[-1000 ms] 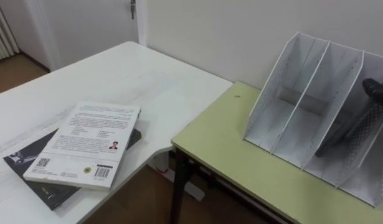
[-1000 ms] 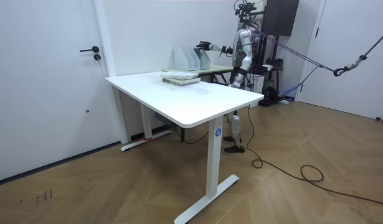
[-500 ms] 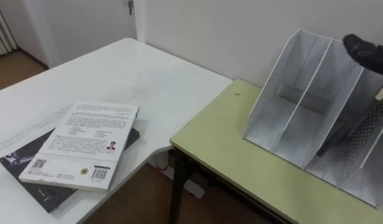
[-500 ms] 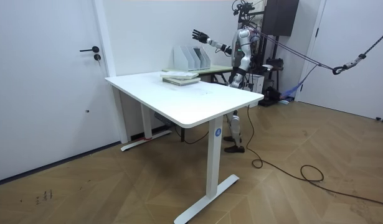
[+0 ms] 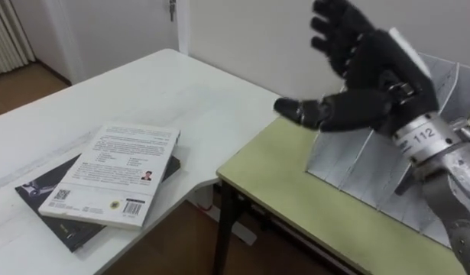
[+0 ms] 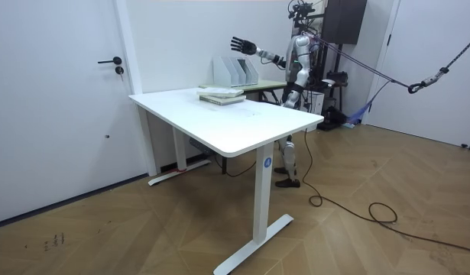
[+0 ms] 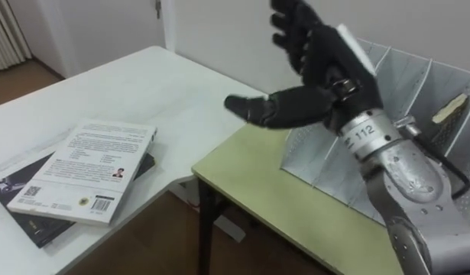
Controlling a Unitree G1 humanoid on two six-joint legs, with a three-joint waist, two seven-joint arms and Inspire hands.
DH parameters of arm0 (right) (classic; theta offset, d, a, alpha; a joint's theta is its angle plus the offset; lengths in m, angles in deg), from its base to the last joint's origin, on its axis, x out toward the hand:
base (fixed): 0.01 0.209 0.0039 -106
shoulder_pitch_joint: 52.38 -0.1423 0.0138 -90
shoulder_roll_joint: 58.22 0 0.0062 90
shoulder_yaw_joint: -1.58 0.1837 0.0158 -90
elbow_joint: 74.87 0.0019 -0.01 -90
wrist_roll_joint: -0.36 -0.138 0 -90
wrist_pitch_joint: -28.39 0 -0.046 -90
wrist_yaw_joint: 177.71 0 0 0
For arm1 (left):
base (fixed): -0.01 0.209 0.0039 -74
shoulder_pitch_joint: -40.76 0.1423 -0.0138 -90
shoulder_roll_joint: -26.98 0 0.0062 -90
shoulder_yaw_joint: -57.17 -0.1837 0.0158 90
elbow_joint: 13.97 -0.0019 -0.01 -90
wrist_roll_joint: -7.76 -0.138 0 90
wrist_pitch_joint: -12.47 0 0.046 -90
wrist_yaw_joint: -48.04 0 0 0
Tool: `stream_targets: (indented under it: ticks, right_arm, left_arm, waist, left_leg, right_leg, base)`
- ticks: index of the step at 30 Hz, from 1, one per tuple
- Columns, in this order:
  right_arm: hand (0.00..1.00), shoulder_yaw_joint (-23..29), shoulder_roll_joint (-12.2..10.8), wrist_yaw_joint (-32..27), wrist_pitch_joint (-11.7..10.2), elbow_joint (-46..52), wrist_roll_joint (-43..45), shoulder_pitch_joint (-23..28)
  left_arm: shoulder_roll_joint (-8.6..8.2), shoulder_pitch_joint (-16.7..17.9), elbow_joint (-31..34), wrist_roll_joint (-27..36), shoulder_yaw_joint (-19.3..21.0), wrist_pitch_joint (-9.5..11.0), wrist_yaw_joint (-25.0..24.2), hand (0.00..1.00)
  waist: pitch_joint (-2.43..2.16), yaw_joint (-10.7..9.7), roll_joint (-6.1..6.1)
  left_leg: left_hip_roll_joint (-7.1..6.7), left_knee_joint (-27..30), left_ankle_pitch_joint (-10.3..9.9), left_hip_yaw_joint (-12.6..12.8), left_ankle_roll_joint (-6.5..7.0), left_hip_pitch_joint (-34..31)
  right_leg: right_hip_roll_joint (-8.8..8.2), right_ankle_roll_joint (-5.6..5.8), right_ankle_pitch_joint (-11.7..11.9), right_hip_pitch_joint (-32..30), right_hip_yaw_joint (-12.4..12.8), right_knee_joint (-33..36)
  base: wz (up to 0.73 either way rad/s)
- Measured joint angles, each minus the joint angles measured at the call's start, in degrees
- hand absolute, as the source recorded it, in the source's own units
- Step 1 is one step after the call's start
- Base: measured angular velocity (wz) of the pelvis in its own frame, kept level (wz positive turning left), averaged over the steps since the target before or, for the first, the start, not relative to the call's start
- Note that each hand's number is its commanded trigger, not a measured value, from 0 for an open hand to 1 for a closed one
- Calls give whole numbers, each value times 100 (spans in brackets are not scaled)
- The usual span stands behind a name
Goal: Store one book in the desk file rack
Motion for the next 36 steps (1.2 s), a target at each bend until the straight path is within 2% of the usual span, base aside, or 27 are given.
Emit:
stream_targets:
  ticks: [4, 8, 13, 17, 25, 27, 28, 30, 33, 35, 36]
  right_arm:
    - [0, -472, -7, 854, 217, -5, 142, 597]
    - [0, -1001, -56, 1626, 244, -151, 540, 990]
    - [0, -1064, -445, 1987, 248, -541, 1679, 1535]
    - [0, -1149, -441, 2141, 240, -924, 2072, 1949]
    - [0, -1091, -489, 1780, 160, -2234, 2611, 2577]
    - [0, -915, -598, 1617, 139, -2678, 2905, 2702]
    - [0, -777, -725, 1444, 73, -3092, 3094, 2715]
    - [0, -592, -877, 1028, 38, -3856, 3357, 2777]
    - [0, -564, -936, 618, -133, -4618, 3393, 2786]
    - [0, -328, -1107, 248, -147, -5256, 3414, 2790]
    - [0, -168, -1196, 88, -184, -5473, 3336, 2795]
  left_arm:
    - [138, -98, 5, 116, -242, -16, -63, 0]
    - [160, -329, -145, 159, -454, -14, -64, 0]
    - [158, -450, -250, 170, -470, -16, -173, 0]
    - [158, -484, -250, 279, -576, -10, -182, 0]
    - [154, -416, -264, 381, -577, 29, -163, 0]
    - [152, -382, -261, 371, -560, 45, -154, 0]
    - [148, -375, -265, 374, -551, 51, -150, 0]
    - [111, -373, -268, 355, -551, 58, -151, 0]
    - [41, -358, -405, 381, -520, 101, -143, 0]
    - [-21, -273, -392, 381, -418, 179, -97, 0]
    - [-42, -211, -392, 382, -374, 210, -80, 0]
  waist:
    - [-2, 219, -26]
    - [14, 381, -21]
    - [22, 467, -4]
    - [34, 489, 44]
    - [28, 421, 80]
    - [28, 350, 103]
    - [27, 304, 117]
    - [-8, 307, 170]
    - [-5, 291, 198]
    - [-24, 184, 187]
    - [-20, 146, 194]
  left_leg:
    - [4, 16, 1, -22, -1, -17]
    - [-7, -6, 1, -59, 1, -50]
    - [-23, 63, 0, -164, 2, -152]
    - [-42, 93, 4, -191, 7, -261]
    - [-62, 105, 4, -263, 9, -261]
    - [-72, 122, 4, -321, 10, -292]
    - [-73, 124, 6, -330, 15, -305]
    - [-71, 126, 9, -328, 16, -302]
    - [-76, 115, 19, -327, 15, -283]
    - [-80, 114, 31, -341, 13, -320]
    - [-80, 109, 32, -350, 13, -304]
  right_leg:
    - [-21, -1, 1, 1, -63, 0]
    - [-31, 0, 2, -7, -127, 1]
    - [-44, -1, 3, -41, -170, -4]
    - [-89, 0, 3, -130, -221, 8]
    - [-104, 2, 3, -94, -262, -3]
    - [-106, 3, 2, -91, -297, -2]
    - [-107, 5, 1, -95, -320, -3]
    - [-118, 5, 1, -90, -385, -5]
    - [-123, 7, -2, -77, -380, -17]
    - [-125, 7, -8, -69, -381, -97]
    - [-121, 9, -10, -44, -381, -110]
  base:
    - [3]
    - [5]
    - [9]
    - [2]
    - [4]
    - [13]
    - [6]
    - [2]
    - [0]
    - [8]
    - [8]
